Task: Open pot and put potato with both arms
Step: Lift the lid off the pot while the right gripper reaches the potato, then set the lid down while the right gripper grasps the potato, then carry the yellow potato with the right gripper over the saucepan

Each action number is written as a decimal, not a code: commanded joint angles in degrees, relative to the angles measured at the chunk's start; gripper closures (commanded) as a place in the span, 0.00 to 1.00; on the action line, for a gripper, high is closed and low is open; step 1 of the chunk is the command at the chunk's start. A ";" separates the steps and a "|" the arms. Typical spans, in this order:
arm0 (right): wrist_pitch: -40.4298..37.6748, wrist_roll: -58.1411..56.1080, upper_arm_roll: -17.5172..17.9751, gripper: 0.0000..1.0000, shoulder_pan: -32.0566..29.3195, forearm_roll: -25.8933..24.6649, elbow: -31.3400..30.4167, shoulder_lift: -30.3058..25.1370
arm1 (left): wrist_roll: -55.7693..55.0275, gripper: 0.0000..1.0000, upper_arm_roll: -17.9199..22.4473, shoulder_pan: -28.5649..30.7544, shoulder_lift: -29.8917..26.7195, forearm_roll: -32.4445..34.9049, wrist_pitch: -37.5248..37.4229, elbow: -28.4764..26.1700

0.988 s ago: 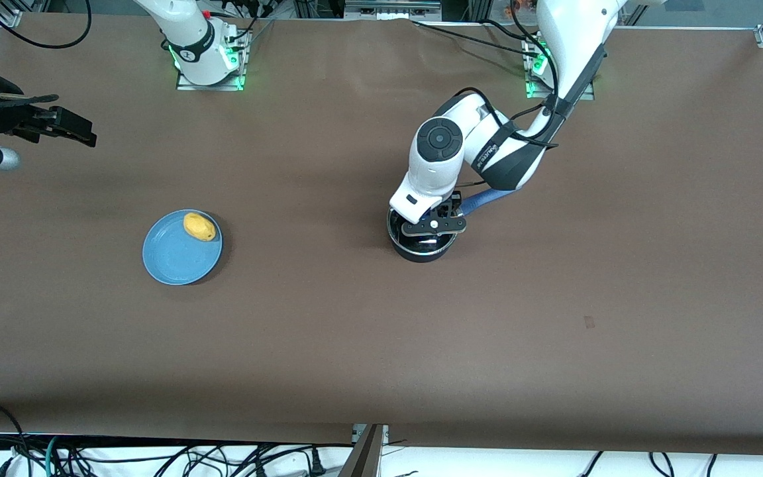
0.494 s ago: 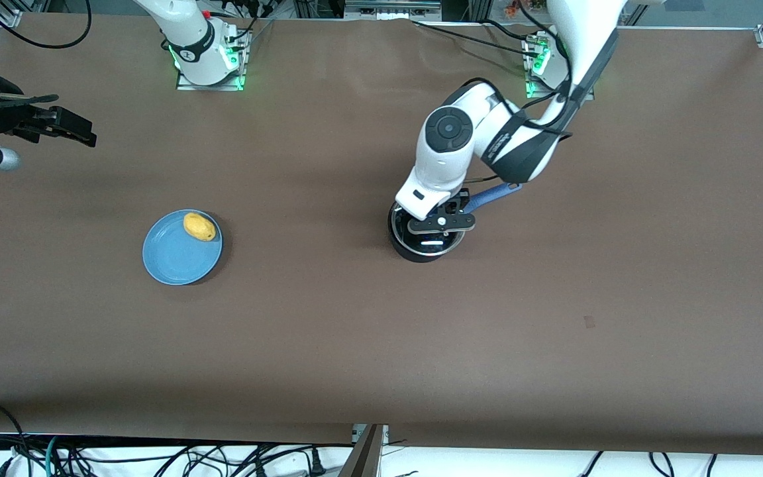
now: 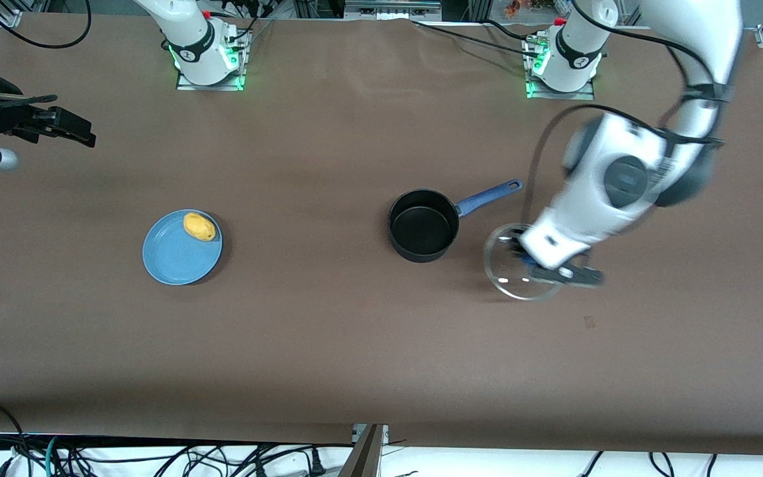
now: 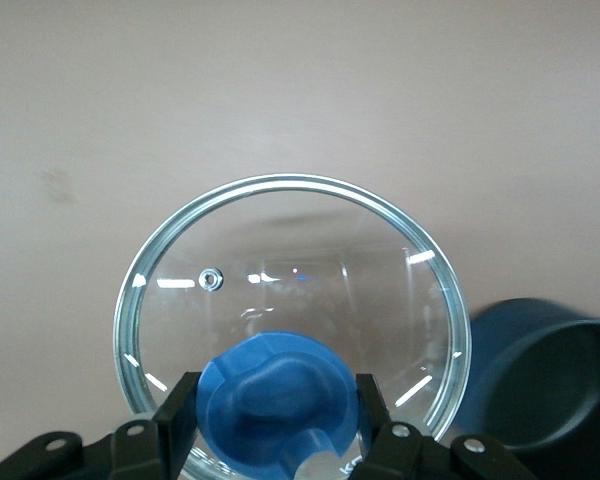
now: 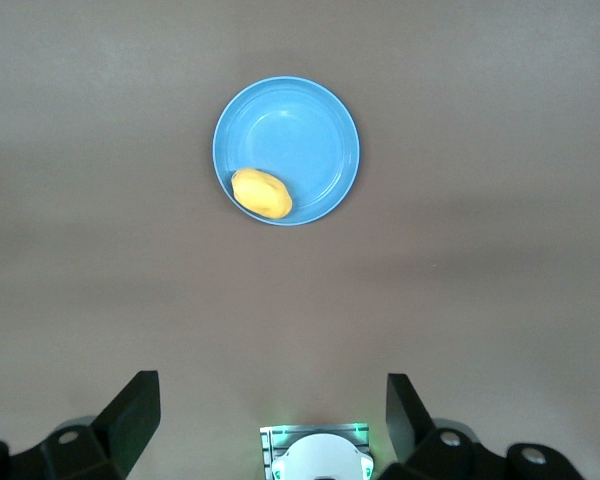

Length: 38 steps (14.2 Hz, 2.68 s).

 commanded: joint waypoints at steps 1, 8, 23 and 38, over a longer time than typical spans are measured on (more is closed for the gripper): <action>0.87 -0.55 0.07 0.00 -0.13 -0.89 -0.32 0.13 | 15.83 0.57 6.17 1.21 -1.10 -4.98 -0.45 -1.31; 2.78 -6.44 0.51 0.00 1.62 -1.25 -2.41 8.56 | 26.24 0.57 13.75 9.99 7.59 -4.63 3.49 -1.49; 54.56 -26.75 2.54 0.00 2.07 -1.33 -33.36 19.03 | 23.88 0.00 12.16 12.38 1.30 -4.63 -4.74 0.36; 53.17 -26.40 2.45 0.47 1.98 -1.15 -31.26 21.58 | 7.53 0.00 7.61 7.99 -12.96 -0.76 -35.43 15.92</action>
